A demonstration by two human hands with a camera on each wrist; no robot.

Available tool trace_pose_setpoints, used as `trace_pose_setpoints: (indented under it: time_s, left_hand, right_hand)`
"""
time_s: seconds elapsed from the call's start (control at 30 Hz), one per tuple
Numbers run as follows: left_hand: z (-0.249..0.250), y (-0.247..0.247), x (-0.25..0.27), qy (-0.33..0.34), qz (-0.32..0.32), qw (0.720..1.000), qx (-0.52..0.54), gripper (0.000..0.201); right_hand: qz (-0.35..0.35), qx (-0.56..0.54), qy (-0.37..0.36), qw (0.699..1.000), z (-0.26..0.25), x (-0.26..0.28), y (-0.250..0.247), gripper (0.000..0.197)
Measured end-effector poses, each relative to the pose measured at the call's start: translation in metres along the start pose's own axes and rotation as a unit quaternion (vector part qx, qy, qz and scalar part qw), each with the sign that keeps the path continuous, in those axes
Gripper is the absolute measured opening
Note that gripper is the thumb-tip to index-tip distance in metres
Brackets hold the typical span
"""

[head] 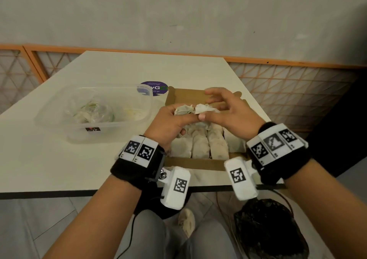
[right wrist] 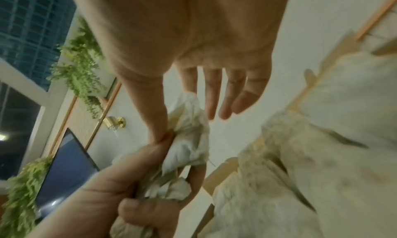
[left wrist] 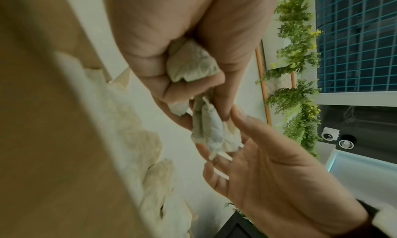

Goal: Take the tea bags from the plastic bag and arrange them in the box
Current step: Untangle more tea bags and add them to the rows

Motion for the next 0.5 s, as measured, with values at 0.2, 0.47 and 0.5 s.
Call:
trace_pose_setpoints:
  time_s: [0.2, 0.47, 0.5]
  left_hand:
    - [0.009, -0.017, 0.01, -0.024, 0.008, 1.0, 0.015, 0.007]
    - [-0.027, -0.045, 0.034, -0.082, 0.072, 0.974, 0.199, 0.006]
    - [-0.029, -0.046, 0.035, -0.085, 0.072, 0.97, 0.216, 0.006]
  right_hand:
    - [-0.045, 0.015, 0.016, 0.999, -0.016, -0.01, -0.002, 0.009]
    - [-0.084, -0.079, 0.085, 0.99, -0.006, -0.02, 0.002, 0.01]
    - [-0.083, -0.073, 0.089, 0.99, -0.005, -0.022, 0.003, 0.011]
Point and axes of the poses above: each hand's wrist, its own x-axis away from the middle knuckle, its own y-axis out of the palm, z = x × y, the point moved 6 cm from there along -x, towards the middle knuckle, and after that the axes turned 2 degrees about y, right-handed, at the moved point
